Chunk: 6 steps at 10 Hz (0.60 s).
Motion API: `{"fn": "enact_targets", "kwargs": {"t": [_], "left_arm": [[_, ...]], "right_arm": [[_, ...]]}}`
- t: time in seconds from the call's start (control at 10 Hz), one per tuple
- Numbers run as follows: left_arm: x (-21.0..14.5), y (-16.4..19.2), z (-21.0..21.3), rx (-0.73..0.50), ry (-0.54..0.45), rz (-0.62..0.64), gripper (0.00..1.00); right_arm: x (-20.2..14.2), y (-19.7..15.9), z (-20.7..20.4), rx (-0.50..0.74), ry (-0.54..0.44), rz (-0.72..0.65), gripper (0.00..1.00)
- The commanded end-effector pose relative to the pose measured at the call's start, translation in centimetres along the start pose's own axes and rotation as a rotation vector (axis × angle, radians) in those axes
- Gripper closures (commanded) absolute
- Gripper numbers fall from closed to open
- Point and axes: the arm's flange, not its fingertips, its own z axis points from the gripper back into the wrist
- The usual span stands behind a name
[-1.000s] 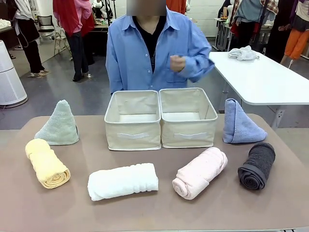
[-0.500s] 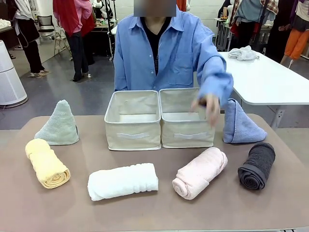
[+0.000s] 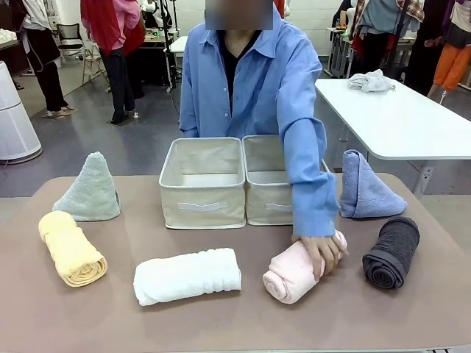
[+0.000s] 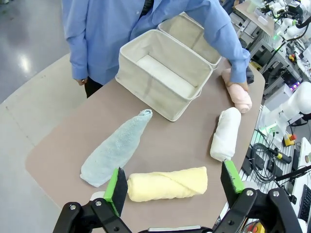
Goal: Sort the towels based on their folding style.
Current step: Pick up one triangle-folded towel and place it in the left Fabric basket.
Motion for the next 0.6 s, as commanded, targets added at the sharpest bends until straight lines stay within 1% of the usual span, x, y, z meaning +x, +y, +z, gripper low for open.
{"fn": "enact_targets", "kwargs": {"t": [0.0, 0.1, 0.2, 0.3, 0.4, 0.5], "left_arm": [[0.1, 0.0, -0.1, 0.002, -0.009, 0.000, 0.00], [0.0, 0.0, 0.0, 0.000, 0.000, 0.000, 0.00], [1.2, -0.1, -1.9, -0.034, 0.128, -0.188, 0.00], [3.2, -0.4, -4.9, -0.008, 0.295, -0.378, 0.00], [5.4, -0.5, -7.8, 0.010, 0.367, -0.467, 0.00], [7.0, -1.1, -10.9, 0.000, 0.484, -0.629, 0.00]], "right_arm": [[-0.1, -0.1, 0.0, 0.010, -0.005, 0.002, 0.00], [-0.1, -0.1, 0.0, 0.010, -0.005, 0.002, 0.00], [-0.1, -0.1, 0.0, 0.010, -0.005, 0.002, 0.00], [-0.1, -0.1, 0.0, 0.010, -0.005, 0.002, 0.00], [-0.1, -0.1, 0.0, 0.010, -0.005, 0.002, 0.00], [-0.1, -0.1, 0.0, 0.010, -0.005, 0.002, 0.00]]}}
